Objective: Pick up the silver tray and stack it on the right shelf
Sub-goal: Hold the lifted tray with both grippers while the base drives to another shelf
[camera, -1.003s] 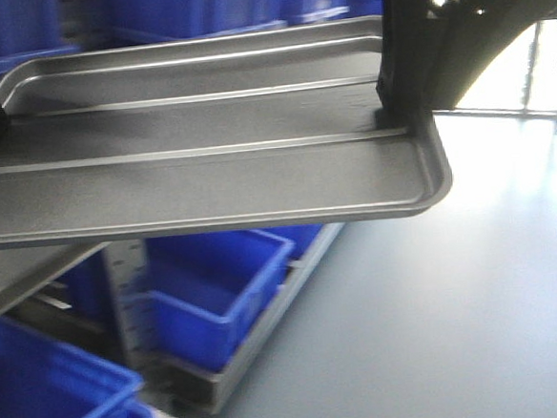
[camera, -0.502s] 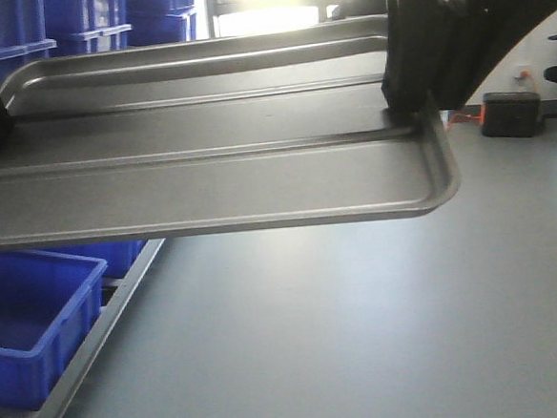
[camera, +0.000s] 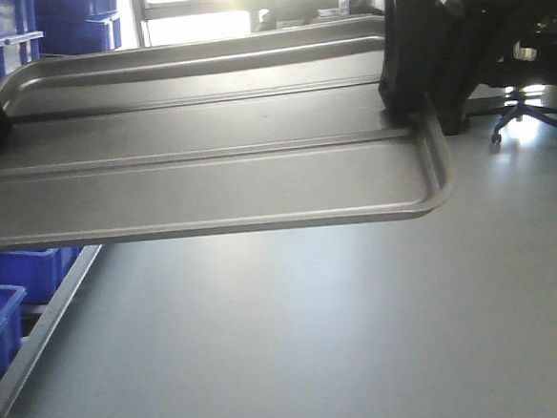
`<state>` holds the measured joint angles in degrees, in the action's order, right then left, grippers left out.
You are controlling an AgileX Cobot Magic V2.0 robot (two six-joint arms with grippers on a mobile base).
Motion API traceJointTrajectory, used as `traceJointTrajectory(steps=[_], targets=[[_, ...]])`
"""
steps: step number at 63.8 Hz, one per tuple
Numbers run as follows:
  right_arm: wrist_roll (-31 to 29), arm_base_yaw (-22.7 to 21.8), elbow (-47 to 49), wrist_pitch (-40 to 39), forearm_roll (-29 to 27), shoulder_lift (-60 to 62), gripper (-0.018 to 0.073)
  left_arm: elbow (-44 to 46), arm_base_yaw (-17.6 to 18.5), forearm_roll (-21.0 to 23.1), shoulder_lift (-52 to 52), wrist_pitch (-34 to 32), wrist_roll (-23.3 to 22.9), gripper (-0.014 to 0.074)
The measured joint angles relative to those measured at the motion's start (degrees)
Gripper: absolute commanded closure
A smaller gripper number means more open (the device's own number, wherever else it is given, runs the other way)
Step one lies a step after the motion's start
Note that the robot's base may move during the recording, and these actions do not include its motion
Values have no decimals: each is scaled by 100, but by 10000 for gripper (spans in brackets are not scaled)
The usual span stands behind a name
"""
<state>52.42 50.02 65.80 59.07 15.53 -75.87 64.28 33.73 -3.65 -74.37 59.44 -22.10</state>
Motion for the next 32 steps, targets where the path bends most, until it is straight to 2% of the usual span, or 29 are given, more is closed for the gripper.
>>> traceJointTrajectory(steps=[32], targets=[[0, 0, 0, 0, 0, 0, 503, 0, 0, 0, 0, 0, 0, 690]])
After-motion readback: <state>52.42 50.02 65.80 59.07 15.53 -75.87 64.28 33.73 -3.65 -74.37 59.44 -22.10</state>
